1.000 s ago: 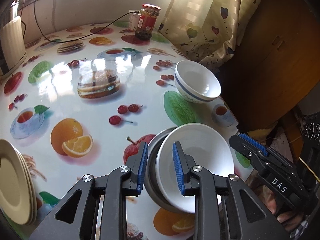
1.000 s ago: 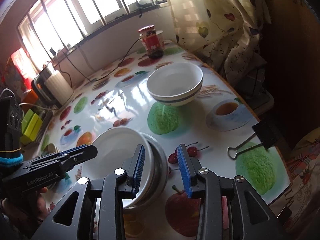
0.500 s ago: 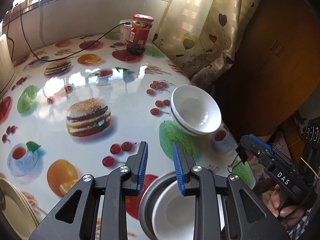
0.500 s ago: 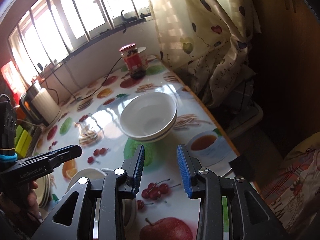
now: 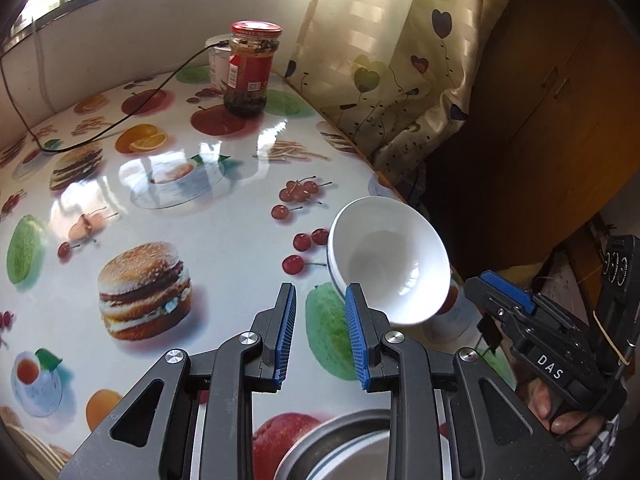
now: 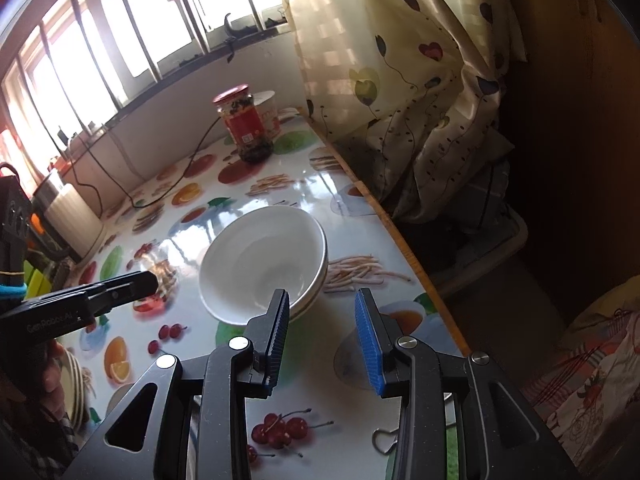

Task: Organize plates and bowls
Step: 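Move both open tools to the blue-rimmed white bowl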

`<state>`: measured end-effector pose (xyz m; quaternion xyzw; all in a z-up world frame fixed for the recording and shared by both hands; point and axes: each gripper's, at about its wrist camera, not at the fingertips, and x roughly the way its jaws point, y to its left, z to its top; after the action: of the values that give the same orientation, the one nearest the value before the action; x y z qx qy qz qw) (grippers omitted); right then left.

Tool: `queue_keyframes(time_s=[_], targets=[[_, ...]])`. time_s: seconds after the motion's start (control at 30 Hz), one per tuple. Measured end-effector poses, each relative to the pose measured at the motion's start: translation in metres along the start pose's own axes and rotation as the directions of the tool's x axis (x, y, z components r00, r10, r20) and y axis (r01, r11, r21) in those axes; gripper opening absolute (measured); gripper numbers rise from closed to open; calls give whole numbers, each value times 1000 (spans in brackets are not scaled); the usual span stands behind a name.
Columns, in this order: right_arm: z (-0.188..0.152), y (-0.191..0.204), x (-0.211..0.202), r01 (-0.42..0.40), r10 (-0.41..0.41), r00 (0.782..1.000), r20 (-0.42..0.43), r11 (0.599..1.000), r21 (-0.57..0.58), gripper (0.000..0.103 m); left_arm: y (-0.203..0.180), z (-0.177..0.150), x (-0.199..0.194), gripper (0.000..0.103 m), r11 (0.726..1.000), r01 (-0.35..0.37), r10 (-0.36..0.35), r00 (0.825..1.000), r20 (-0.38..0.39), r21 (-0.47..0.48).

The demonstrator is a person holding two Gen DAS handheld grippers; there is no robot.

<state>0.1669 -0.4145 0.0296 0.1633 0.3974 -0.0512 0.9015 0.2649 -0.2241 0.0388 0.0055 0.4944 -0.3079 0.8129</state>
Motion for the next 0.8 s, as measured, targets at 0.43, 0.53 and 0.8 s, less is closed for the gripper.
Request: queue_keyframes(time_s=[0.43,0.53,0.8], targets=[[13,-4,34,-29,30,998,-55,999,16,34,-6,13,31,26,1000,0,1,998,-62,9],[14,-4,38,-25,26,998,-62,1000,8,34,-6,13,35,26,1000,-4,4,998,-70,4],[14,0,47,-36,36,996,-76,999,1,23,-9,12,40,26,1000,-8,9,997,-77,14]])
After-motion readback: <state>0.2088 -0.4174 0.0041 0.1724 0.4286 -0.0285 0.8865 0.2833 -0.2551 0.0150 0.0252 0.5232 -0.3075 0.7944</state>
